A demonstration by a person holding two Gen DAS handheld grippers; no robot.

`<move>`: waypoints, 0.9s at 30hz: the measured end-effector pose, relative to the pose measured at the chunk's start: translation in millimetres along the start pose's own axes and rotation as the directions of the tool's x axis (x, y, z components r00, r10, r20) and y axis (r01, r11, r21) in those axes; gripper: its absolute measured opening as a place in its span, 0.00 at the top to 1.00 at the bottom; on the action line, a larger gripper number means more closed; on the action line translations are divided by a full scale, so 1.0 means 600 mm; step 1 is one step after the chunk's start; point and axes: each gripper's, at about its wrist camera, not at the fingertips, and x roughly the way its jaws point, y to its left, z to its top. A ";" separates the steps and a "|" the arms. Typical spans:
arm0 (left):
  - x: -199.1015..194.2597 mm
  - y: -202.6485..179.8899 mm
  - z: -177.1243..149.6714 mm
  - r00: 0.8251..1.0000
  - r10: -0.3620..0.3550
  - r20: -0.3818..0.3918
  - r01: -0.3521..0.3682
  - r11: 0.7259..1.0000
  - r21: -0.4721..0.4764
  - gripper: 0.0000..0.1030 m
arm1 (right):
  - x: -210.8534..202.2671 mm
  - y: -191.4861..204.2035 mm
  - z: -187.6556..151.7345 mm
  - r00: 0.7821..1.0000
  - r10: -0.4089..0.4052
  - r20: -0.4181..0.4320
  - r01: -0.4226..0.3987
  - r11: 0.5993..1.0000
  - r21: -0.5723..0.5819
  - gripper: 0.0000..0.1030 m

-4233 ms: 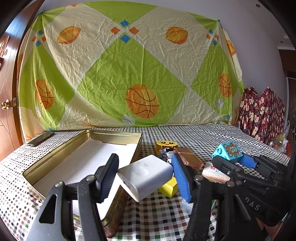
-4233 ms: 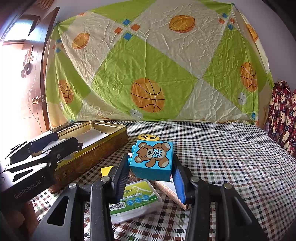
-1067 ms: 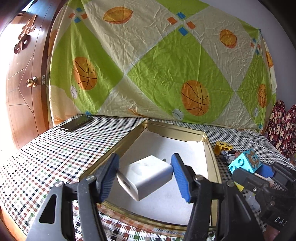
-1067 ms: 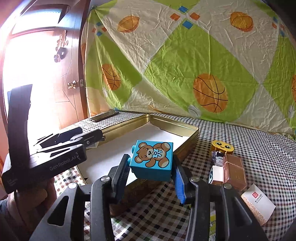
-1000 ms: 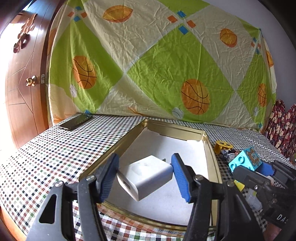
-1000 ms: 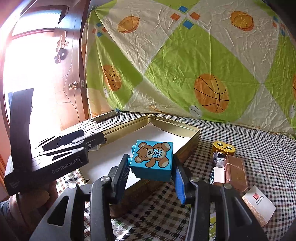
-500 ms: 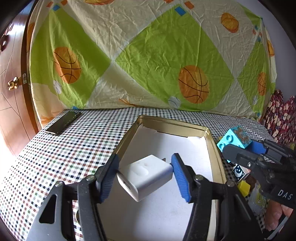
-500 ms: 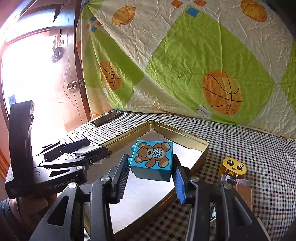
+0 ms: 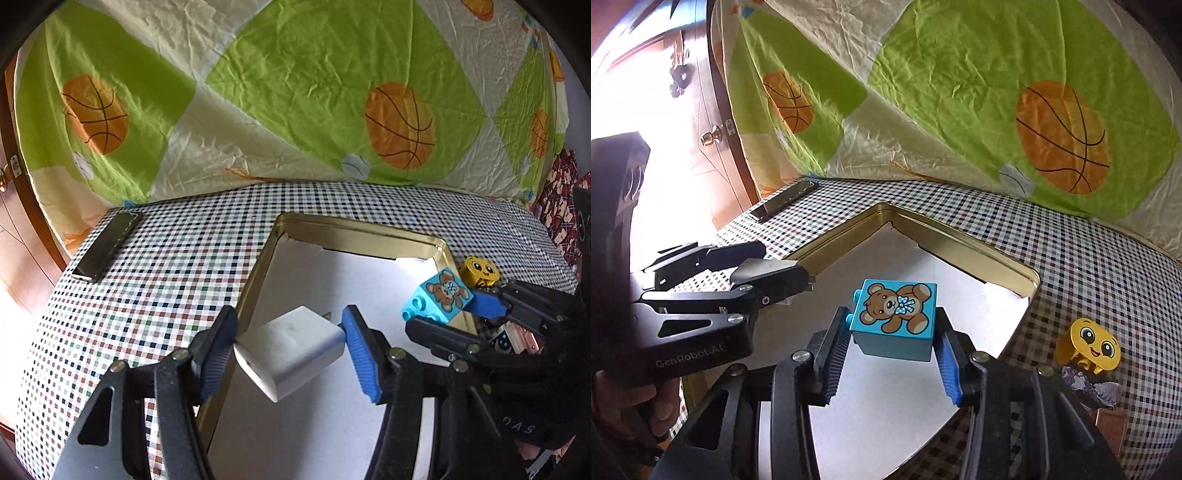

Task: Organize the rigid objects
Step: 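Open both tools to drop the block and charger into the tin, then grasp the clear toothpick box with the left tool while the right tool approaches the white card box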

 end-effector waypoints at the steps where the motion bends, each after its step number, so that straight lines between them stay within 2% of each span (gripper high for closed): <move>1: 0.004 -0.001 0.003 1.000 0.003 -0.010 -0.003 1.000 0.008 0.43 | 0.005 -0.001 0.002 1.000 0.005 -0.013 -0.005 1.000 -0.001 0.55; 11: 0.045 -0.017 0.027 0.995 0.030 -0.099 -0.023 0.997 0.078 0.43 | 0.040 -0.005 0.012 0.996 -0.012 -0.084 0.011 1.000 -0.013 0.55; 16: 0.058 -0.013 0.031 0.992 0.068 -0.104 -0.060 0.995 0.085 0.42 | 0.045 -0.015 0.014 0.996 -0.021 -0.083 0.022 1.000 0.014 0.54; 17: 0.058 -0.013 0.032 0.992 0.073 -0.103 -0.065 0.994 0.083 0.42 | 0.045 -0.017 0.015 0.996 -0.024 -0.081 0.026 0.999 0.022 0.52; 20: 0.050 -0.010 0.032 0.994 0.076 -0.080 -0.070 0.995 0.074 0.39 | 0.036 -0.025 0.017 0.996 -0.067 -0.058 0.069 0.997 0.032 0.33; 22: 0.034 -0.005 0.030 0.997 0.066 -0.049 -0.064 0.997 0.044 0.30 | 0.018 -0.029 0.015 0.998 -0.054 -0.033 0.055 0.997 0.046 0.32; 26: -0.029 -0.011 0.008 0.994 0.080 0.069 -0.082 0.996 0.022 0.26 | -0.056 -0.033 -0.010 0.998 -0.041 0.044 0.039 0.998 0.046 0.32; 27: -0.049 -0.016 -0.003 0.991 0.080 0.107 -0.082 0.996 0.016 0.20 | -0.080 -0.036 -0.023 0.997 -0.044 0.068 0.040 0.998 0.048 0.32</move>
